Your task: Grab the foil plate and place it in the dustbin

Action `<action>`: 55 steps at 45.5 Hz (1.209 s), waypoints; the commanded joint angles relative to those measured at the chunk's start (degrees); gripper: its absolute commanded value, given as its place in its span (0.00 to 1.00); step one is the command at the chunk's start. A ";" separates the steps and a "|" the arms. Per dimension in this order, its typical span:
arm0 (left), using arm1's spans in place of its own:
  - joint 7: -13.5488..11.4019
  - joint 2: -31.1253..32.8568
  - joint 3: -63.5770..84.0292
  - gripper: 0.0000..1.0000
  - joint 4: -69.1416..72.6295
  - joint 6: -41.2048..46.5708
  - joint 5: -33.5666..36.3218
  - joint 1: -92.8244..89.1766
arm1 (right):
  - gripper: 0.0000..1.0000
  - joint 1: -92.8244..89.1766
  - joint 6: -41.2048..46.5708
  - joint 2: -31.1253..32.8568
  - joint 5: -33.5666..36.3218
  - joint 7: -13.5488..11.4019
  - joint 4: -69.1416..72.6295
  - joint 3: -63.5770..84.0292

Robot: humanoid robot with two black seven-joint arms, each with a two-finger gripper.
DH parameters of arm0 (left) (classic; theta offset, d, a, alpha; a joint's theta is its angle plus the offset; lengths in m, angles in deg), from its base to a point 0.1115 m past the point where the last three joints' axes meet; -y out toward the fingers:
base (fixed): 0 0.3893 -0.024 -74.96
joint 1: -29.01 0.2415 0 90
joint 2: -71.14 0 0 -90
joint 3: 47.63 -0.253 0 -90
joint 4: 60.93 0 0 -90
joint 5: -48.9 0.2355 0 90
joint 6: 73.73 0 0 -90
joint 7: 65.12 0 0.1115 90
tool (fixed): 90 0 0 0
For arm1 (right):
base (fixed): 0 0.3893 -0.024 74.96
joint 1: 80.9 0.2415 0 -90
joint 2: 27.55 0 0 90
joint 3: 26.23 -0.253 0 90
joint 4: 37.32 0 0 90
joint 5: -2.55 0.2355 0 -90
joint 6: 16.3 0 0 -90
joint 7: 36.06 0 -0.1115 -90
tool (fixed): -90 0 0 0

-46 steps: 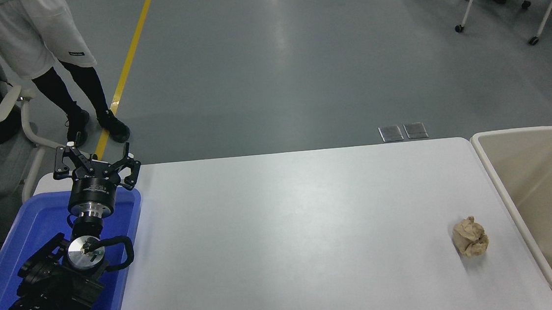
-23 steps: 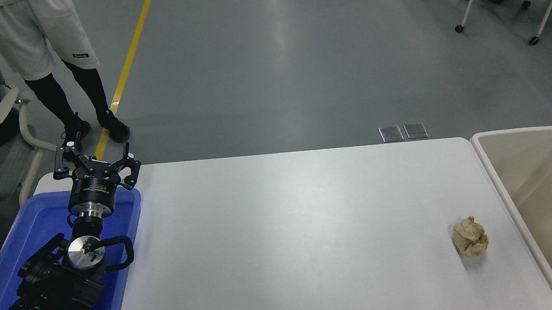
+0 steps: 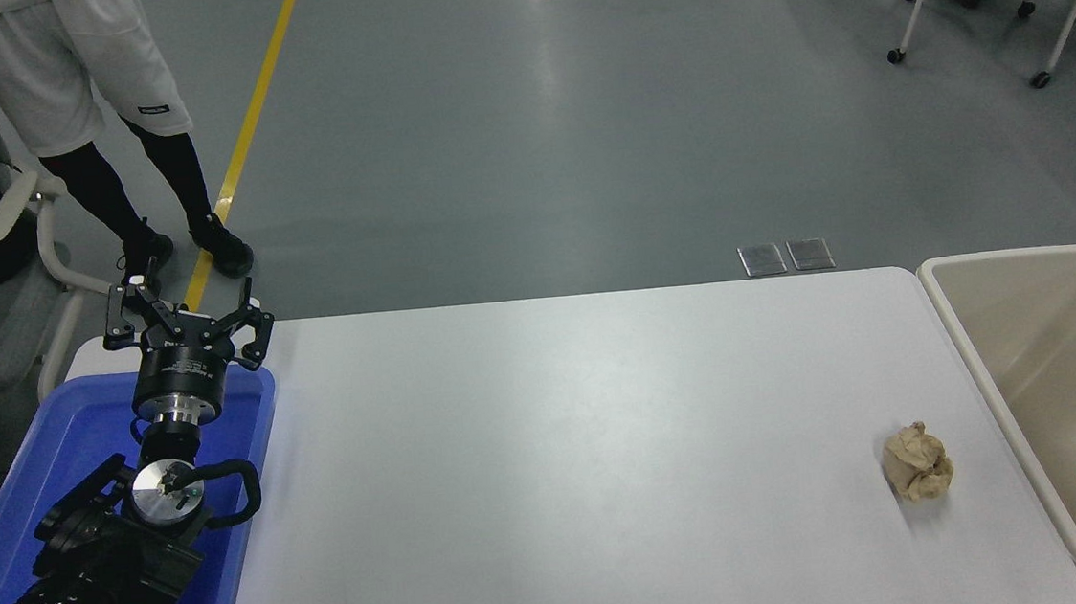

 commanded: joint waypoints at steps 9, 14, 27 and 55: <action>0.00 0.00 -0.03 0.99 0.00 0.00 0.00 0.00 | 0.98 8.15 10.94 10.43 -13.20 -9.38 20.65 1.56; 0.00 0.00 0.06 0.99 0.00 0.00 0.00 0.00 | 0.98 12.02 13.58 9.99 -15.13 -14.57 21.45 1.74; 0.00 0.00 -0.03 0.99 0.00 0.00 0.00 0.00 | 0.98 25.54 20.35 7.44 -15.84 -21.79 24.00 11.12; 0.00 0.00 -0.03 0.99 0.00 0.00 0.00 0.00 | 1.00 49.98 45.21 -3.45 -10.92 -21.43 31.29 39.53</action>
